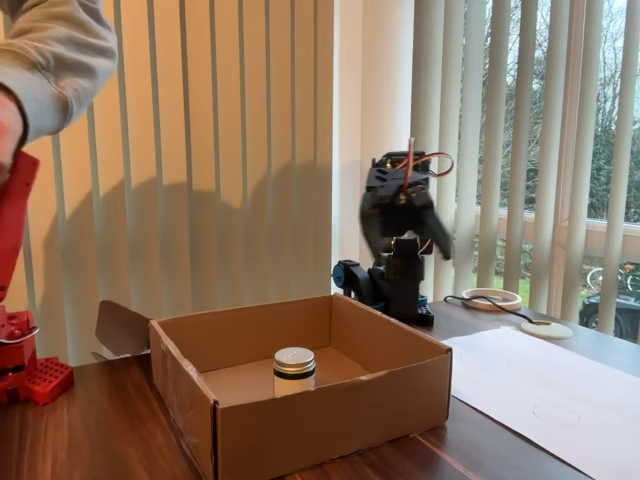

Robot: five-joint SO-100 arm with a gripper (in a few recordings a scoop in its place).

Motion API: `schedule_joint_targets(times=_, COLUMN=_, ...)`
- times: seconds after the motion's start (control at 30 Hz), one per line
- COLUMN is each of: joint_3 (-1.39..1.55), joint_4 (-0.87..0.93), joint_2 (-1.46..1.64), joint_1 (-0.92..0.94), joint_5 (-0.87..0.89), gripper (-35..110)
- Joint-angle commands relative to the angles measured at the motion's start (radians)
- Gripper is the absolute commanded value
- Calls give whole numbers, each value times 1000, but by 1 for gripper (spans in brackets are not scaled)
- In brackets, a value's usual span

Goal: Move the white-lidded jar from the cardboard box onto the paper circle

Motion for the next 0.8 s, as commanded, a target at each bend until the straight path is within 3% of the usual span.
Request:
schedule_joint_targets(times=0.0, joint_3=-153, joint_4=-54, joint_2=-150, joint_1=109, joint_5=-101, gripper=38)
schedule_joint_targets(times=0.3, joint_3=-327, joint_4=-78, joint_2=-474, joint_1=212, joint_5=-244, gripper=41)
schedule_joint_targets(times=0.77, joint_3=-348, joint_4=32, joint_2=-592, joint_1=307, joint_5=-385, gripper=41)
